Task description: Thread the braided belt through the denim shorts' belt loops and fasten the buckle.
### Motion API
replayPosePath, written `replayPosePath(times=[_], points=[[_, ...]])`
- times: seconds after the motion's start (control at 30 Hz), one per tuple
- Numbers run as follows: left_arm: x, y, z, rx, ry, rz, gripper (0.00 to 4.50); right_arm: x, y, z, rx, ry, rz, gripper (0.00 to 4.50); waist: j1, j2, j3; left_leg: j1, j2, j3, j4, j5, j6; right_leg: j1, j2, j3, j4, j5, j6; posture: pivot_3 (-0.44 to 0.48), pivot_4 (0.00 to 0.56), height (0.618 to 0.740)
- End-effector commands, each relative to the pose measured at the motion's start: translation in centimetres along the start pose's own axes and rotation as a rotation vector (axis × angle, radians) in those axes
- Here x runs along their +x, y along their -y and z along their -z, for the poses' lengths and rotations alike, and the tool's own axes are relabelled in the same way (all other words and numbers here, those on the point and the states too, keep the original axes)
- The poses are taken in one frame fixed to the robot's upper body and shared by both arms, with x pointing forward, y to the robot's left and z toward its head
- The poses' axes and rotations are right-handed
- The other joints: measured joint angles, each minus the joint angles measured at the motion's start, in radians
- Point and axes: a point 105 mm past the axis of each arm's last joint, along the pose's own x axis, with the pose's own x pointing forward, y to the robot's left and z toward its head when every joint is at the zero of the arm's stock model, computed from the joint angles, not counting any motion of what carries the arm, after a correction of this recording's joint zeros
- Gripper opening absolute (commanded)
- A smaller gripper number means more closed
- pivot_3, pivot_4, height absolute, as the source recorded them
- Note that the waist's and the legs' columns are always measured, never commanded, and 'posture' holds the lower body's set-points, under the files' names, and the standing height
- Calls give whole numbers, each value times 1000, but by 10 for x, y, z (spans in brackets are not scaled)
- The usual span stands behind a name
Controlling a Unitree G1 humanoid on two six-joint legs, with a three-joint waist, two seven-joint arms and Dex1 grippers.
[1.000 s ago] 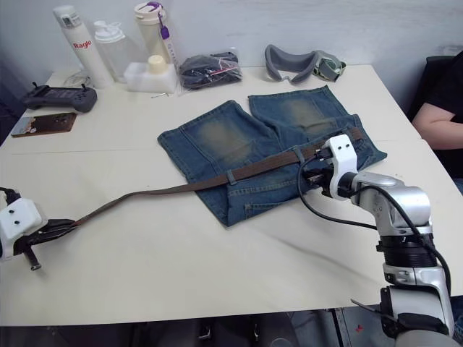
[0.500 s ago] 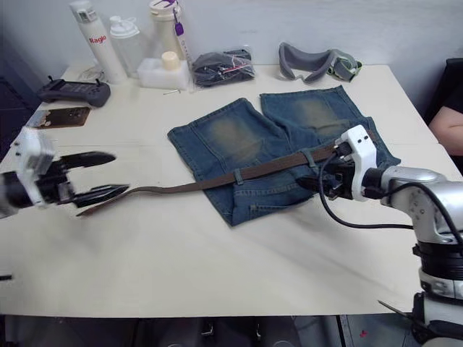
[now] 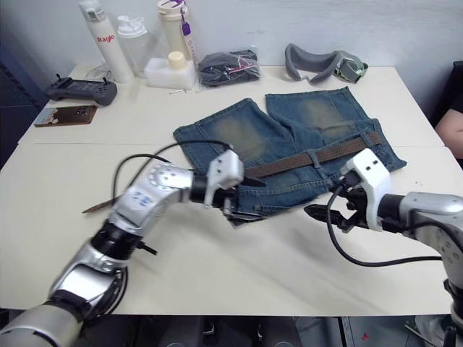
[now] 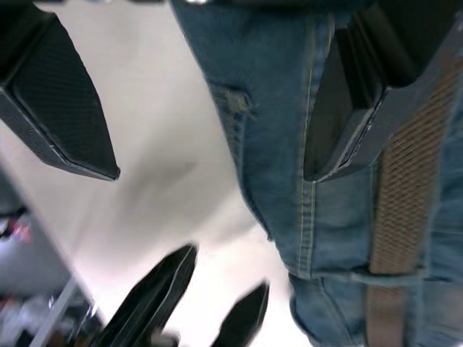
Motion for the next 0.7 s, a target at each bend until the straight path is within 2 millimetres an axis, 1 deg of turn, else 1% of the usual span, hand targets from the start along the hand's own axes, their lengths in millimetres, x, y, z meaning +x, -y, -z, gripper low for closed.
replayPosePath(times=[0.03,0.1,0.17,0.2,0.23,0.3,0.33,0.37,0.4,0.43,0.47,0.5,0.53,0.57,0.6,0.7], points=[[14,-5,15,97,-116,-23,4432,-13,2,-8,-43,38,78,4500,-3,0,0,-1,0,0,0,0,0,-1,0,0,0,0,0,0,150,656],[16,-7,22,86,-147,-37,4432,-16,4,-8,-41,42,104,4500,-3,0,0,0,0,0,-1,0,-1,-1,0,0,0,0,0,0,150,656],[7,-9,28,53,-175,-44,3894,-18,6,-9,-43,46,119,4500,-3,0,0,0,0,0,-1,1,-1,-1,0,0,0,0,0,0,150,656],[3,-9,30,41,-183,-45,3826,-18,7,-9,-44,47,123,4500,-3,0,0,0,0,0,-1,1,-1,-1,0,0,0,0,0,0,150,656],[-7,-13,33,37,-195,-62,3525,-17,8,-10,-46,50,126,4500,-3,0,0,0,0,0,-1,1,-2,0,0,0,0,0,0,0,150,656],[-31,-17,36,37,-210,-82,2754,-15,10,-12,-50,56,125,4500,-6,0,0,1,0,0,-1,3,-5,0,0,0,0,0,0,0,150,656],[-44,-16,35,42,-199,-74,2307,-13,10,-13,-54,57,121,4500,-10,0,0,1,1,0,-1,3,-6,0,0,1,0,0,0,0,150,656],[-51,-15,35,46,-188,-65,1757,-12,10,-14,-56,57,118,4500,-11,0,0,2,1,0,-2,4,-7,0,1,1,0,0,-1,0,150,656],[-64,-10,34,60,-151,-30,1494,-10,10,-15,-62,58,110,4500,-12,0,0,2,1,0,-3,5,-8,0,1,1,0,-1,-2,0,150,656],[-82,-7,35,54,-120,-5,1074,-6,9,-17,-65,66,101,4500,-14,0,0,2,1,0,-3,5,-9,0,1,1,0,-1,-2,0,150,656],[-94,-5,36,52,-100,11,605,-3,9,-19,-67,72,95,4500,-18,1,0,2,1,0,-3,5,-9,0,1,1,0,-1,-3,0,150,656],[-114,-13,43,13,-98,-37,133,2,7,-24,-66,89,77,4500,-18,1,0,2,1,0,-3,5,-9,-1,1,1,1,-2,-3,0,150,656],[-134,-20,54,8,-142,-78,43,7,3,-28,-68,104,51,4500,-19,1,0,2,1,0,-3,6,-9,0,1,1,1,-2,-4,0,150,656],[-151,-25,63,-1,-177,-107,43,11,1,-30,-70,113,31,4500,-20,1,0,2,1,0,-3,6,-10,-1,0,0,1,-2,-4,0,150,656],[-162,-27,69,-4,-200,-119,43,13,-1,-32,-72,118,18,4500,-21,1,0,2,1,0,-3,6,-10,-1,1,0,1,-2,-4,0,150,656],[-193,-42,79,-30,-203,-212,43,20,-2,-36,-65,132,0,4500,-19,0,0,1,1,0,-3,5,-8,-2,0,0,1,-2,-4,0,150,656]])
